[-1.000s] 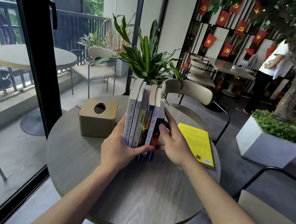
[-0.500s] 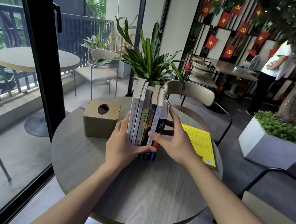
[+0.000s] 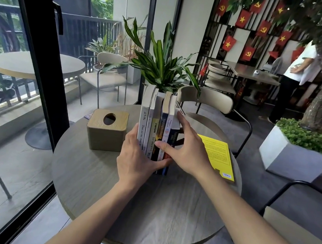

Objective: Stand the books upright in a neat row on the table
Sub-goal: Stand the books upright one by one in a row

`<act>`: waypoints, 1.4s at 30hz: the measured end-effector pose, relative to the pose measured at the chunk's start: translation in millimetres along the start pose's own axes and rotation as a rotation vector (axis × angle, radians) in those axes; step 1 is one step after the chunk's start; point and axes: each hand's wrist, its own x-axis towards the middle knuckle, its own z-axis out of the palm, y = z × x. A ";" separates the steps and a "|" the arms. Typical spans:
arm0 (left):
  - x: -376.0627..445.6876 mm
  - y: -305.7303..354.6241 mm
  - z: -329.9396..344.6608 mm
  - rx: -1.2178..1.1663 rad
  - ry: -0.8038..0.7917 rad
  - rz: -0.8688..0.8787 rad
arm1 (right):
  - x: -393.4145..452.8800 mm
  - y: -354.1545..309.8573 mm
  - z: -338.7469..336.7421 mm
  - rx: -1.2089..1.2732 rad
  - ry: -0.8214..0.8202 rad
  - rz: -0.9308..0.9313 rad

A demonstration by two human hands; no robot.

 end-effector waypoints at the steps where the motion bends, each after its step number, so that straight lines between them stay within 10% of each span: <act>1: -0.1 -0.5 0.3 -0.001 -0.003 -0.002 | -0.6 0.6 -1.4 0.005 -0.015 -0.002; 11: -0.3 -3.2 -0.6 -0.002 0.004 0.003 | -22.4 51.7 -17.9 -0.118 0.157 0.165; 27: -0.5 -2.7 -0.4 -0.007 -0.005 0.012 | -34.3 120.4 -23.3 -0.597 -0.087 0.659; 35: -1.0 -2.7 0.7 -0.008 0.006 0.022 | -3.3 117.0 -37.5 -0.515 -0.048 0.911; 42: -1.5 -3.4 -1.6 -0.030 -0.003 0.013 | 0.0 124.0 -39.6 0.062 0.077 0.950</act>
